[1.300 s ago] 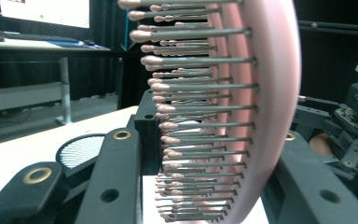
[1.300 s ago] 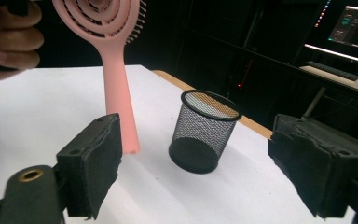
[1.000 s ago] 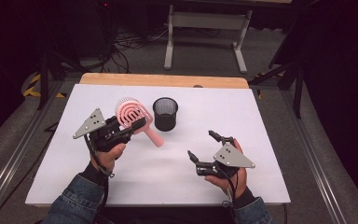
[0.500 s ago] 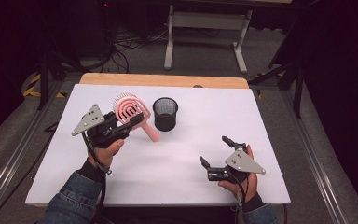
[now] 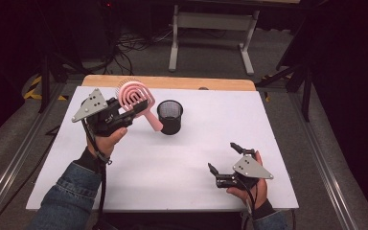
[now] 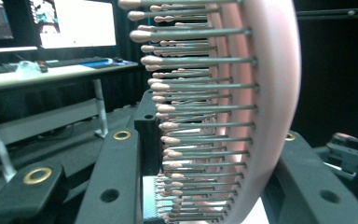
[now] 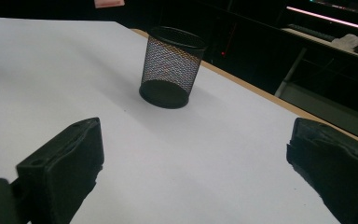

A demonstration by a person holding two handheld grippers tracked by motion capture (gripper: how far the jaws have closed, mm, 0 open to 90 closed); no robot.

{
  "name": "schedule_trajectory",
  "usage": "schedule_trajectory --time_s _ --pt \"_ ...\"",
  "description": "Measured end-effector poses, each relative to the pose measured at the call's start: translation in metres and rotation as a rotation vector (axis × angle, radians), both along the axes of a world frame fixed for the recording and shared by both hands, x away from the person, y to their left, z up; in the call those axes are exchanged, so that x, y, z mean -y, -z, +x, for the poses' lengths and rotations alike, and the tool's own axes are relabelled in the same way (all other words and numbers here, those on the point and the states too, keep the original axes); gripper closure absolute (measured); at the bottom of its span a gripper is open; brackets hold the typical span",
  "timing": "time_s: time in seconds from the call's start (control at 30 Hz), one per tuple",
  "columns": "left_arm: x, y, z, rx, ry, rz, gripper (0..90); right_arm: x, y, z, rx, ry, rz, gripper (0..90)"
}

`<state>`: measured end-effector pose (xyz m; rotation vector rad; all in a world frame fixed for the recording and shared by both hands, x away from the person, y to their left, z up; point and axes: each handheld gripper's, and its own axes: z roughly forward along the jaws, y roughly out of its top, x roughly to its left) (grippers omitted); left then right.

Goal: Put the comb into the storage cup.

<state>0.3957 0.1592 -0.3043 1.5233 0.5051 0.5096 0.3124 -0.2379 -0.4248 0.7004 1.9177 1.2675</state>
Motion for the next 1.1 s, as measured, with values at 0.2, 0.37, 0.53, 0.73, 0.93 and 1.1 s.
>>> schedule_trajectory --time_s 0.2,0.37,0.53,0.73,0.93,1.1 --pt "0.003 -0.012 0.012 0.009 -0.020 0.016 63.2 0.001 0.002 0.002 -0.007 0.014 0.035 4.2" --pt "0.008 -0.016 0.025 0.009 -0.023 0.020 63.3 0.002 0.003 0.004 -0.014 0.013 0.040 4.4" --pt "0.017 -0.018 0.043 -0.013 -0.040 0.029 63.2 0.002 0.004 0.005 -0.020 0.012 0.043 4.6" --pt "0.029 -0.020 0.058 -0.022 -0.061 0.032 63.3 0.003 0.004 0.005 -0.014 0.010 0.044 4.6" --pt "0.045 -0.018 0.070 -0.037 -0.068 0.055 63.2 0.005 0.003 0.005 -0.008 0.010 0.053 4.5" --pt "0.054 -0.014 0.076 -0.045 -0.069 0.077 63.2 0.005 0.003 0.005 -0.009 0.009 0.053 4.6"
